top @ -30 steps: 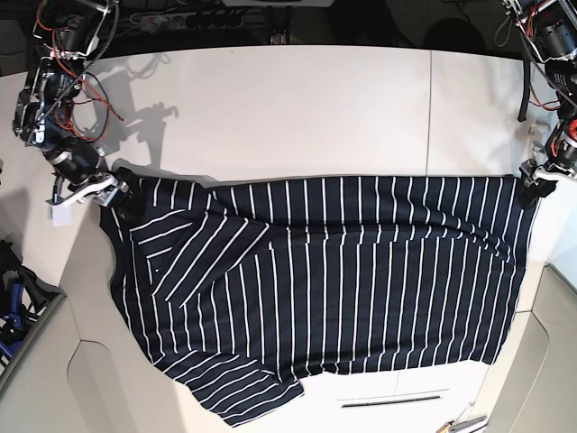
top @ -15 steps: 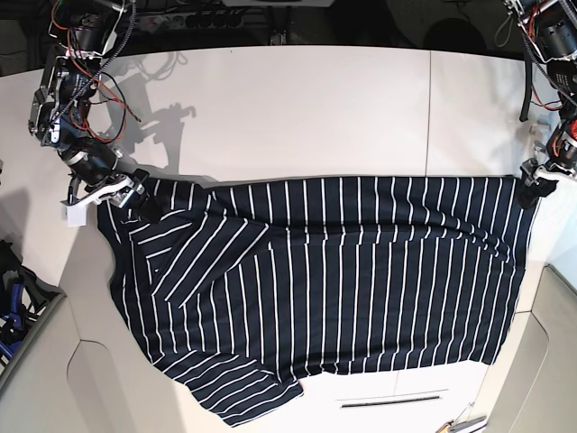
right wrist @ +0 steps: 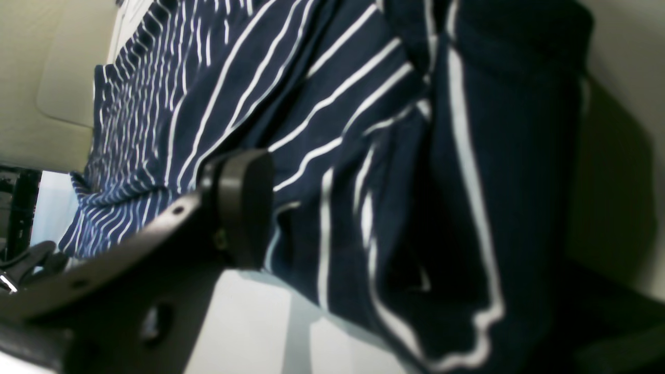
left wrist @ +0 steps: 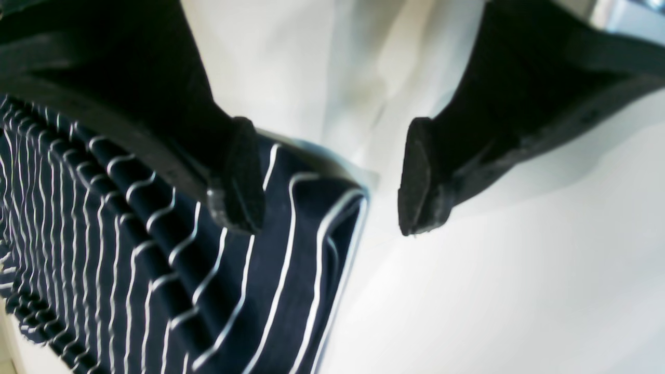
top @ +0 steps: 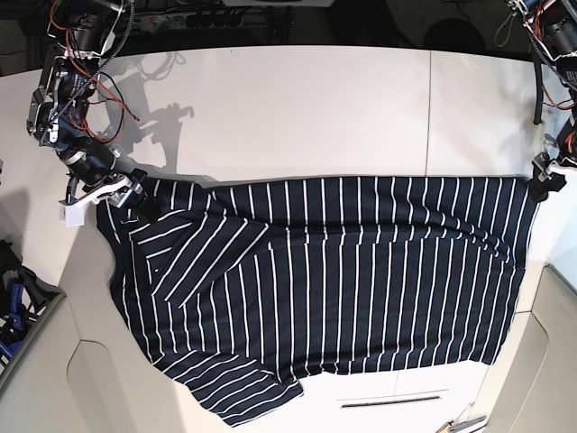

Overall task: Fold the T-shirt properly
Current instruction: 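Regrasp the folded edge with both grippers, then drag the folded edge with both grippers toward the robot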

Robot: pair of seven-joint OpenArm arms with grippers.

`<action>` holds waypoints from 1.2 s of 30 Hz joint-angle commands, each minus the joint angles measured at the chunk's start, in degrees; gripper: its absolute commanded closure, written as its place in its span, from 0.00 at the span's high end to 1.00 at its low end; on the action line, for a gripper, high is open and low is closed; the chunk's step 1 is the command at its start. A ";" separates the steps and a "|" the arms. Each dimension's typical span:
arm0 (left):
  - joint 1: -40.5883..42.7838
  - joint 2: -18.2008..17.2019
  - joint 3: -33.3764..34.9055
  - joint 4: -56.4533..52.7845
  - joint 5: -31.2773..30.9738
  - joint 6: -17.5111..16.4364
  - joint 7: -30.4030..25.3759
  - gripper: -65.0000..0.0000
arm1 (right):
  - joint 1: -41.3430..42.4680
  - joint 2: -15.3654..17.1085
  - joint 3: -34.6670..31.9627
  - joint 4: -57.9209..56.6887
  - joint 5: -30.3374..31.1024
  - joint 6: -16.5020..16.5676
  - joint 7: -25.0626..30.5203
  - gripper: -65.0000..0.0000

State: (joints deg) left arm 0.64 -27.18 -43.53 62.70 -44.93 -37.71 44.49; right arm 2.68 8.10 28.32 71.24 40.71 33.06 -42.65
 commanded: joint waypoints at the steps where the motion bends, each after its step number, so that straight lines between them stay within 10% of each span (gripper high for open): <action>1: -0.59 -1.25 -0.07 1.07 -1.14 -0.48 -0.46 0.67 | 0.68 0.74 0.04 0.83 0.04 0.20 0.28 0.58; 17: -0.66 1.18 6.80 1.07 0.31 -0.42 -2.73 0.65 | 0.79 0.44 0.04 0.83 0.07 0.17 2.29 0.57; 24: -0.98 1.44 6.78 1.07 1.05 -0.48 -4.00 0.07 | 0.79 0.46 0.04 0.85 0.11 0.24 2.38 0.00; 36: -3.04 -0.57 6.51 3.98 -1.64 -2.29 1.25 0.00 | 0.46 0.48 0.90 8.22 1.97 0.39 -4.07 0.00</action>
State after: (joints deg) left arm -1.58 -26.28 -36.71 65.52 -45.32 -39.03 46.94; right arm 2.37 7.90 28.91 78.41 41.36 32.88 -47.92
